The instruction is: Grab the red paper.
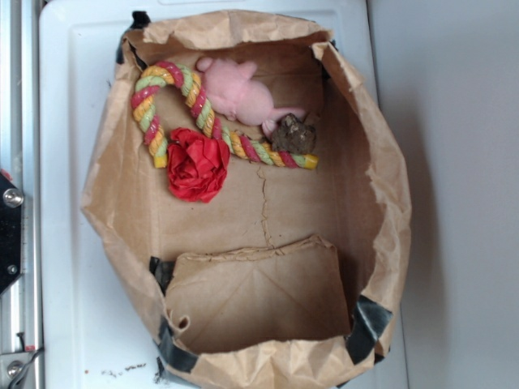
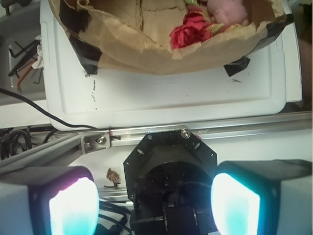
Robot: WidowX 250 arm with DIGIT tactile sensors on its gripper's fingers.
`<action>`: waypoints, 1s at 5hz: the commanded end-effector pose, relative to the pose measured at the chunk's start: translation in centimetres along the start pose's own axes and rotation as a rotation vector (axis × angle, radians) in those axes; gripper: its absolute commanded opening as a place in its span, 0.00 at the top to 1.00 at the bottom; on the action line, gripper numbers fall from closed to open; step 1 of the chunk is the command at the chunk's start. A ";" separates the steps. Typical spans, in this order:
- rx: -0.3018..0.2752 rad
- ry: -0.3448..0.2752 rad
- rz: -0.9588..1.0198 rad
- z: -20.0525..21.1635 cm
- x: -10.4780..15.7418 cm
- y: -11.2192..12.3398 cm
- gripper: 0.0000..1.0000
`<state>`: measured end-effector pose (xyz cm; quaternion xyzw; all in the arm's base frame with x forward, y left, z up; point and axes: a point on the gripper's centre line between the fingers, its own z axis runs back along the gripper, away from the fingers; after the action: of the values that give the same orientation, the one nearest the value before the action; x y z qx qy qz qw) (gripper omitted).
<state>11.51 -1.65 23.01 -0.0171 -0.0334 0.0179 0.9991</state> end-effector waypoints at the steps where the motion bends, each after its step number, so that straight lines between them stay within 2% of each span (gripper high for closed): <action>1: 0.007 -0.032 0.067 0.2 7.8 1.9 0.00; 2: 0.002 -0.065 0.070 -0.1 10.7 3.2 0.00; 3: 0.027 -0.151 0.050 -1.0 12.2 5.2 0.00; 5: 0.092 -0.127 -0.005 -5.0 10.9 6.9 0.00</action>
<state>22.48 4.76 16.95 0.0204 -0.0710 0.0100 0.9972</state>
